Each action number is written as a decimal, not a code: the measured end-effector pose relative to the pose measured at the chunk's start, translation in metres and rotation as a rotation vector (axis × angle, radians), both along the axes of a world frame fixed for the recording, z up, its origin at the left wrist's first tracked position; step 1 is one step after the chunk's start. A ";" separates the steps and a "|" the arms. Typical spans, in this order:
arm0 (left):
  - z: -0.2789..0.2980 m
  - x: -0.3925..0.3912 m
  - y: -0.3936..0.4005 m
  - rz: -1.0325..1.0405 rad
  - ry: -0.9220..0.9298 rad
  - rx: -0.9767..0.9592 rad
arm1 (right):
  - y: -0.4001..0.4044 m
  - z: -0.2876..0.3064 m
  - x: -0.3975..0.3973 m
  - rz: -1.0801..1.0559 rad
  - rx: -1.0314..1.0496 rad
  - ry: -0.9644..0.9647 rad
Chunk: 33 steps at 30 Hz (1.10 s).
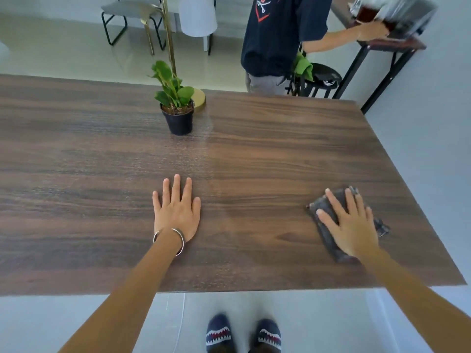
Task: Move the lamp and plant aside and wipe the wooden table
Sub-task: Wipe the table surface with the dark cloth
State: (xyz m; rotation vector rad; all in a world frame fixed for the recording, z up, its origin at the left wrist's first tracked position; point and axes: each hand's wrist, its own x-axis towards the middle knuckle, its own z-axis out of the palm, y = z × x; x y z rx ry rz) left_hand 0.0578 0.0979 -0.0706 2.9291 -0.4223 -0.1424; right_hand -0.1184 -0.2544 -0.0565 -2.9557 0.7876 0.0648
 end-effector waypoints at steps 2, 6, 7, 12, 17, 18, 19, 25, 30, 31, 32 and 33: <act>-0.002 -0.010 -0.003 -0.044 -0.005 0.015 | -0.020 0.009 0.033 -0.331 0.074 0.017; -0.002 -0.016 -0.008 -0.049 -0.001 0.012 | 0.066 0.005 0.093 -0.220 0.160 -0.008; -0.002 -0.015 -0.008 -0.048 0.000 0.014 | 0.104 -0.001 0.093 -0.043 0.155 -0.042; -0.001 -0.017 -0.006 -0.064 -0.008 -0.009 | 0.163 -0.018 -0.013 0.403 0.100 -0.139; 0.000 -0.026 -0.009 -0.057 0.011 -0.049 | 0.009 0.001 -0.054 -0.142 0.028 0.024; 0.001 -0.029 -0.010 -0.052 0.021 -0.056 | -0.011 0.006 -0.042 -0.264 0.054 0.049; 0.002 -0.033 -0.012 -0.048 0.035 -0.063 | -0.020 0.010 -0.027 -0.367 0.097 0.051; 0.011 -0.077 -0.032 -0.098 0.173 -0.116 | 0.073 -0.012 -0.009 -0.001 0.121 -0.037; 0.007 -0.141 -0.063 -0.116 0.158 -0.094 | 0.015 -0.016 -0.098 0.045 0.038 -0.074; 0.006 -0.151 -0.071 -0.106 0.140 -0.083 | -0.017 -0.013 -0.106 -0.054 0.016 -0.039; 0.006 -0.159 -0.079 -0.089 0.117 -0.070 | -0.047 -0.006 -0.107 -0.167 0.016 0.010; 0.006 -0.165 -0.087 -0.065 0.093 -0.060 | -0.072 0.000 -0.100 -0.277 0.036 0.050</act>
